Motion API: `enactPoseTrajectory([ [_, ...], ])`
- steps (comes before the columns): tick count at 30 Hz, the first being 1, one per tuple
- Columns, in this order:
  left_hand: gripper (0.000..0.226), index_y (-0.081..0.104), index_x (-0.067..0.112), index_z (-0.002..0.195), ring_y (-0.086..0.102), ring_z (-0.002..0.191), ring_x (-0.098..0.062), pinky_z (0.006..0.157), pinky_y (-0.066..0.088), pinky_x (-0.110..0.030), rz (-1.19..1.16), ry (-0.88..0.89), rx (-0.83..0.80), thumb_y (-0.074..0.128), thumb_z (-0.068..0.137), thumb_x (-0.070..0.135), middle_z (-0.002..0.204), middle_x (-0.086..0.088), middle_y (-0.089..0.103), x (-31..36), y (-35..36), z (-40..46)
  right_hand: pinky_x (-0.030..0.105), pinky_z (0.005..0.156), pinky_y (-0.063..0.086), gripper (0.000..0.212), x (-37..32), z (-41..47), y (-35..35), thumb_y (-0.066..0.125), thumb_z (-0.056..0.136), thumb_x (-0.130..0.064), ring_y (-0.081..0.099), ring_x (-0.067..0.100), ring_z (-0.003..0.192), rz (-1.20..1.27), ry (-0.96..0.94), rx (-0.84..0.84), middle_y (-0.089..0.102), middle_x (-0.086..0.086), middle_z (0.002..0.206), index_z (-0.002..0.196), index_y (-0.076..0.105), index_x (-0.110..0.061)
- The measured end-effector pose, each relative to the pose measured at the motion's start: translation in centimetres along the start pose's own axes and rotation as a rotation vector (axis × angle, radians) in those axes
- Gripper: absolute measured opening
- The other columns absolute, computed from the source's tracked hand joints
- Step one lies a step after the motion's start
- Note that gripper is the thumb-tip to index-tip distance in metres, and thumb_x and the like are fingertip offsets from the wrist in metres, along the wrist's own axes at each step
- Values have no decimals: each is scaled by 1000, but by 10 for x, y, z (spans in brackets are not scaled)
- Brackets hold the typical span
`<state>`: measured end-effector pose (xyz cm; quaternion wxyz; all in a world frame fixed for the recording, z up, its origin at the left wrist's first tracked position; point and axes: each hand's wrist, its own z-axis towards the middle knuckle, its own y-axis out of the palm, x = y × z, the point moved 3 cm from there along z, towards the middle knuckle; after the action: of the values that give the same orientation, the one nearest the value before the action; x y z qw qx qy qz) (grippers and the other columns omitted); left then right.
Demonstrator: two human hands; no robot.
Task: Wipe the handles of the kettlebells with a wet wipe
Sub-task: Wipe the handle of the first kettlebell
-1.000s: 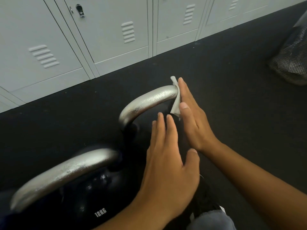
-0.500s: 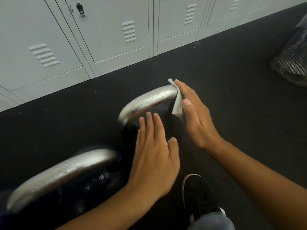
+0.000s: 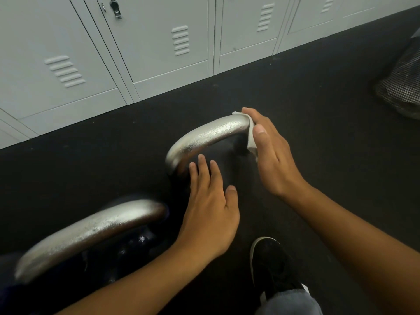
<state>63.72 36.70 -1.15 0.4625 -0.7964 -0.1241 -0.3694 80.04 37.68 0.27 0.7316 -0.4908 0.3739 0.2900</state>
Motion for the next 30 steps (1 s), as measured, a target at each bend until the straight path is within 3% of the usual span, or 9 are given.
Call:
enactPoseTrajectory([
  [2,67,-7,19,164,-40,138,2,116,-17,-20,-9,1,4,31,111,36,166,9,-32,-1,0,0,38,121,36,51,-6,2,2,21,111,-41,41,4,144,-32,-25,-21,45,-12,154,155,41,-26],
  [5,67,-7,19,164,-39,137,3,116,-16,-20,-33,2,-6,32,111,35,166,9,-31,0,-2,1,36,129,23,52,-11,-5,6,23,112,-33,21,5,157,-86,-104,-72,27,-18,164,163,28,-24],
  [8,66,-7,21,164,-38,138,3,115,-15,-21,-45,2,-18,31,111,35,166,11,-32,-1,-2,0,32,131,14,57,-4,-16,6,25,112,-30,10,5,160,-112,-132,-97,14,-10,173,167,15,-18],
  [11,66,-7,20,164,-39,137,3,114,-15,-19,-44,6,-16,31,111,35,166,11,-32,-1,-2,0,34,129,24,54,2,-13,2,26,112,-30,23,4,156,-52,-83,-50,28,-8,169,165,25,-20],
  [16,67,-5,19,164,-39,137,3,115,-16,-19,-49,15,-6,33,111,33,166,10,-31,-1,0,0,31,111,42,48,-9,6,1,21,110,-42,47,4,133,-87,-57,-8,48,-15,141,148,46,-26],
  [20,67,-6,20,164,-39,138,3,115,-16,-19,-63,15,-12,33,111,33,166,11,-32,-1,-1,-1,25,121,30,52,-18,0,3,25,110,-35,34,3,148,-157,-188,-56,40,-14,155,157,40,-18],
  [24,68,-7,21,163,-39,137,3,115,-16,-20,-65,17,-11,34,111,34,165,12,-32,0,-2,-1,33,131,14,59,-12,-13,6,25,110,-29,12,10,161,-167,-242,-82,18,-5,172,165,22,-8],
  [27,68,-6,21,164,-38,138,4,114,-16,-18,-77,14,-11,35,111,33,166,12,-31,0,-2,-1,30,128,21,56,-8,-12,3,24,110,-30,23,9,157,-142,-180,-31,29,-3,169,164,28,-12],
  [30,68,-5,21,164,-37,140,3,114,-15,-18,-76,14,-10,35,111,33,167,11,-30,-1,-3,-1,25,115,36,50,-14,0,2,24,110,-35,42,6,141,-155,-129,22,46,-12,150,154,44,-20],
])
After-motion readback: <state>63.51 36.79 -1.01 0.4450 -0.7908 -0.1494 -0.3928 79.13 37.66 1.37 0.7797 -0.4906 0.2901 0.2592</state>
